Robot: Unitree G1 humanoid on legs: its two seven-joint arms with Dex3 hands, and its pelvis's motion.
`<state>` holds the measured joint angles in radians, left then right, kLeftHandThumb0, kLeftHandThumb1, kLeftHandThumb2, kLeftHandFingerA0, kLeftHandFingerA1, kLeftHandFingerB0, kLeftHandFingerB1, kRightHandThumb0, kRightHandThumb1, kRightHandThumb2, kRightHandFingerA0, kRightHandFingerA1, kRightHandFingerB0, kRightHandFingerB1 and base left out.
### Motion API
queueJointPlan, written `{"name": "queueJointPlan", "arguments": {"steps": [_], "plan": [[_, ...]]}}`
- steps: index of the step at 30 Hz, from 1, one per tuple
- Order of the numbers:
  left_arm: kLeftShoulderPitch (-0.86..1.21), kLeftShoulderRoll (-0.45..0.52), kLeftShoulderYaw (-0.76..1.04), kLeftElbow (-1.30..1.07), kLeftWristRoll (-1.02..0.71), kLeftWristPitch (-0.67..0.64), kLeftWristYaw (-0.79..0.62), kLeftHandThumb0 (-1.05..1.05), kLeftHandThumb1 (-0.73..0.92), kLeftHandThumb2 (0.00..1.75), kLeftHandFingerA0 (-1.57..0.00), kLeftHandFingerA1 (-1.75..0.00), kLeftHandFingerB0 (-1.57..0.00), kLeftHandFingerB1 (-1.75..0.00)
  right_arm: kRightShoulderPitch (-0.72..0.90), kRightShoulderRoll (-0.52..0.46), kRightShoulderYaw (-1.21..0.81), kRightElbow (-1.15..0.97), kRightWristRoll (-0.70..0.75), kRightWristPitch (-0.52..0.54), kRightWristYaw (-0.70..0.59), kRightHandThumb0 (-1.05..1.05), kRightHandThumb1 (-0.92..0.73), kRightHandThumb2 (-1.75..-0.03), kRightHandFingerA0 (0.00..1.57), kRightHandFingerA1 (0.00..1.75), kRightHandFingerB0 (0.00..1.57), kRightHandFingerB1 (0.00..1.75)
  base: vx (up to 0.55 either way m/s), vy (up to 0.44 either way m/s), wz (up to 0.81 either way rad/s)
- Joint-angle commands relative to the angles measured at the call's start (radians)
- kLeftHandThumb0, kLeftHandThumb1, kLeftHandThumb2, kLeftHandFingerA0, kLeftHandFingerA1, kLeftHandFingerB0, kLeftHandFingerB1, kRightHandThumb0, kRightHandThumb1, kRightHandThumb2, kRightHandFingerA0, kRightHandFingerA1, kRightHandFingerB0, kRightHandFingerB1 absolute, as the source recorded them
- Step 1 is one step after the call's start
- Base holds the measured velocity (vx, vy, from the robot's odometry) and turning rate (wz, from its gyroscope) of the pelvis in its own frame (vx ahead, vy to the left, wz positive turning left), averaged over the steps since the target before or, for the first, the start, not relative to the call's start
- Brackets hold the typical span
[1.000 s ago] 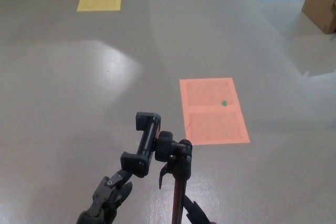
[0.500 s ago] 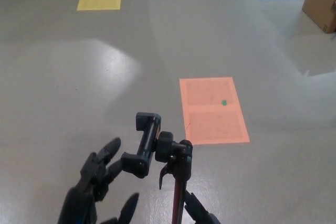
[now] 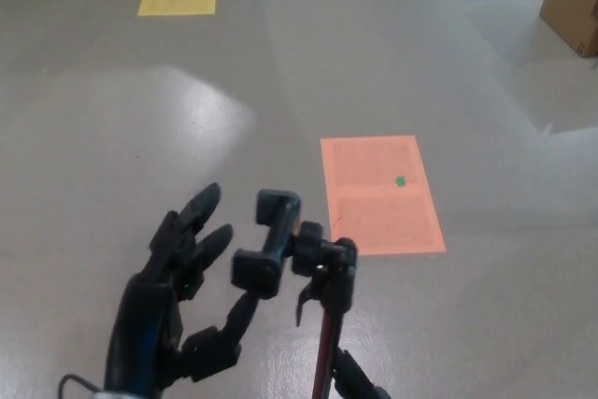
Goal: A phone stand is kept on the floor and the robot uses both its hands to grab it and uses its left hand to extend the phone stand by pulling it upwards
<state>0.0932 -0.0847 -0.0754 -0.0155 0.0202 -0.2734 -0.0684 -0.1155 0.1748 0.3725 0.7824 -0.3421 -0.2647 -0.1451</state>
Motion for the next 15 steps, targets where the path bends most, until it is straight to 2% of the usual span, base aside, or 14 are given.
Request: {"name": "queueJointPlan", "arguments": {"steps": [1, 2, 3, 4, 5, 6, 7, 8, 9, 10, 11, 12, 13, 15], "plan": [[-0.029, -0.013, -0.022, -0.029, 0.017, 0.043, 0.025, -0.37, 0.44, 1.03, 0.0, -0.47, 0.0, -0.49, -0.006, 0.013, -0.001, 0.03, 0.007, -0.049, -0.014, -0.99, -0.67, -1.02, 0.01, 0.51, 0.0, 0.09, 0.0, 0.0, 0.0], [-0.036, -0.019, -0.032, -0.029, 0.026, 0.046, 0.03, -0.74, 0.76, 0.63, -0.24, -0.31, -0.09, -0.26, -0.006, 0.016, -0.001, 0.035, 0.008, -0.048, -0.015, -0.89, -0.63, -1.01, 0.0, 0.51, 0.0, 0.17, 0.0, 0.0, 0.0], [-0.039, -0.021, -0.036, -0.03, 0.03, 0.048, 0.033, -0.74, 0.76, 0.63, -0.24, -0.31, -0.09, -0.26, -0.007, 0.018, -0.001, 0.038, 0.008, -0.048, -0.016, -0.89, -0.63, -1.01, 0.0, 0.51, 0.0, 0.17, 0.0, 0.0, 0.0], [-0.04, -0.021, -0.042, -0.031, 0.031, 0.049, 0.032, -0.37, 0.42, 1.02, 0.0, -0.47, 0.0, -0.49, -0.006, 0.021, -0.004, 0.038, 0.015, -0.045, -0.011, -0.86, -0.78, -0.68, 0.0, 0.6, 0.0, 0.02, 0.0, 0.0, 0.0], [-0.041, -0.02, -0.05, -0.034, 0.033, 0.052, 0.031, -0.37, 0.42, 1.02, 0.0, -0.47, 0.0, -0.49, -0.003, 0.025, -0.009, 0.037, 0.024, -0.041, -0.003, -0.86, -0.78, -0.68, 0.0, 0.6, 0.0, 0.02, 0.0, 0.0, 0.0], [-0.034, -0.017, -0.068, -0.052, 0.038, 0.061, 0.019, -0.78, 0.76, 0.63, -0.21, -0.3, -0.08, -0.25, -0.006, 0.025, -0.009, 0.047, 0.024, -0.048, -0.001, -0.97, -0.66, -1.07, 0.0, 0.47, 0.0, 0.11, 0.0, 0.0, 0.0], [-0.028, -0.016, -0.082, -0.065, 0.044, 0.066, 0.014, -0.38, 0.41, 1.01, 0.0, -0.47, 0.0, -0.49, -0.008, 0.025, -0.009, 0.053, 0.024, -0.05, -0.002, -0.88, -0.79, -0.64, 0.0, 0.6, 0.0, 0.04, 0.0, 0.0, 0.0], [-0.025, -0.015, -0.09, -0.071, 0.048, 0.068, 0.015, -0.38, 0.41, 1.01, 0.0, -0.47, 0.0, -0.49, -0.01, 0.025, -0.01, 0.055, 0.022, -0.05, -0.003, -0.88, -0.79, -0.64, 0.0, 0.6, 0.0, 0.04, 0.0, 0.0, 0.0], [-0.019, -0.017, -0.104, -0.081, 0.047, 0.07, 0.012, -0.78, 0.75, 0.62, -0.23, -0.31, -0.09, -0.26, -0.012, 0.027, -0.009, 0.056, 0.018, -0.039, -0.011, -0.99, -0.68, -1.05, 0.01, 0.48, 0.0, 0.07, 0.0, 0.0, 0.0], [-0.005, -0.021, -0.124, -0.093, 0.05, 0.067, 0.012, -0.78, 0.59, 0.94, -0.16, -0.44, -0.06, -0.32, -0.017, 0.027, -0.009, 0.059, 0.014, -0.038, -0.019, -0.7, -0.78, -0.64, 0.0, 0.62, 0.0, 0.1, 0.0, 0.0, 0.0], [0.01, -0.025, -0.146, -0.107, 0.056, 0.062, 0.013, -0.78, 0.59, 0.94, -0.16, -0.44, -0.06, -0.32, -0.024, 0.026, -0.009, 0.064, 0.01, -0.043, -0.026, -0.7, -0.78, -0.64, 0.0, 0.62, 0.0, 0.1, 0.0, 0.0, 0.0], [0.026, -0.019, -0.164, -0.112, 0.065, 0.051, 0.01, -0.77, 0.59, 0.94, -0.17, -0.44, -0.07, -0.32, -0.025, 0.026, -0.011, 0.068, 0.016, -0.051, -0.019, -0.82, -0.58, -0.95, 0.01, 0.53, 0.0, 0.17, 0.0, 0.0, 0.0], [0.047, -0.015, -0.185, -0.119, 0.061, 0.047, 0.001, -0.76, 0.59, 0.93, -0.17, -0.44, -0.07, -0.32, -0.025, 0.018, -0.003, 0.067, 0.006, -0.062, -0.022, -0.87, -0.63, -0.99, 0.02, 0.52, 0.0, 0.18, 0.0, 0.0, 0.0], [0.075, -0.01, -0.215, -0.131, 0.067, 0.048, -0.002, -0.75, 0.59, 0.93, -0.16, -0.44, -0.06, -0.33, -0.027, 0.001, 0.013, 0.078, -0.014, -0.102, -0.031, -0.83, -0.61, -0.98, 0.01, 0.53, 0.0, 0.21, 0.0, 0.0, 0.0]]}}
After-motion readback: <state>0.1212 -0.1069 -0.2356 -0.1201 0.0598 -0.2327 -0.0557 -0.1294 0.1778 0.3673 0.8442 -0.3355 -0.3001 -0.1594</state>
